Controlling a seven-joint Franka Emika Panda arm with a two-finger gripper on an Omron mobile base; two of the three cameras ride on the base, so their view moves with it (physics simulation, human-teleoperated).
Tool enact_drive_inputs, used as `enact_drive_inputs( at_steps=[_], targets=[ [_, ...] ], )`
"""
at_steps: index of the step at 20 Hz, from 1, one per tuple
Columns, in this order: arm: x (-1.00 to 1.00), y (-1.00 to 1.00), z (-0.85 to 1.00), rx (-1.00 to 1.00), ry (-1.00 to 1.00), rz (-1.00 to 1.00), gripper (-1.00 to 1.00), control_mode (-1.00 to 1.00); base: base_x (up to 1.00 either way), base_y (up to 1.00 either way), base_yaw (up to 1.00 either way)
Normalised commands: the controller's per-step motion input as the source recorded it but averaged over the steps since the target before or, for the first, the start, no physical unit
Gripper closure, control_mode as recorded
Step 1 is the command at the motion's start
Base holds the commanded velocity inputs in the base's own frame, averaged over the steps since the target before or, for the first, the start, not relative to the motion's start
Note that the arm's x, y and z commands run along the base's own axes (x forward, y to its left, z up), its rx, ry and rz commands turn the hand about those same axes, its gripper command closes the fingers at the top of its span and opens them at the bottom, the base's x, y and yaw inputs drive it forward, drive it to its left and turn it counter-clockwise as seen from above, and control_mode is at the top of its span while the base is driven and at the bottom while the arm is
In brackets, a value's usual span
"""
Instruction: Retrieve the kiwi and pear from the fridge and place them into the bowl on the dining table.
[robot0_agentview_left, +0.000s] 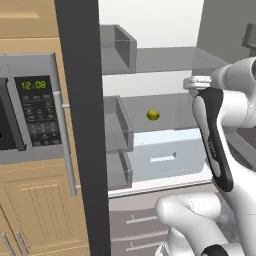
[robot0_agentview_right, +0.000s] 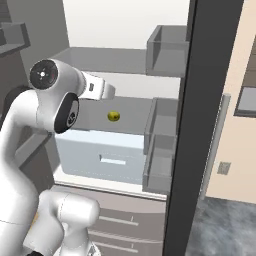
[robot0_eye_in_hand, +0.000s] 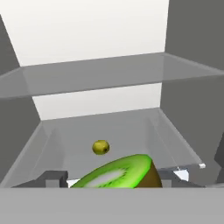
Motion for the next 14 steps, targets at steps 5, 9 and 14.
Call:
enact_drive_inputs(
  at_steps=[5, 9, 14],
  targets=[
    [0.0, 0.0, 0.0, 0.0, 0.0, 0.0, 1.0, 1.0, -0.83, 0.09, 0.0],
    [0.0, 0.0, 0.0, 0.0, 0.0, 0.0, 1.0, 1.0, -0.8, 0.09, 0.0],
    [0.0, 0.0, 0.0, 0.0, 0.0, 0.0, 1.0, 1.0, -0.7, 0.07, -0.01]
  ],
)
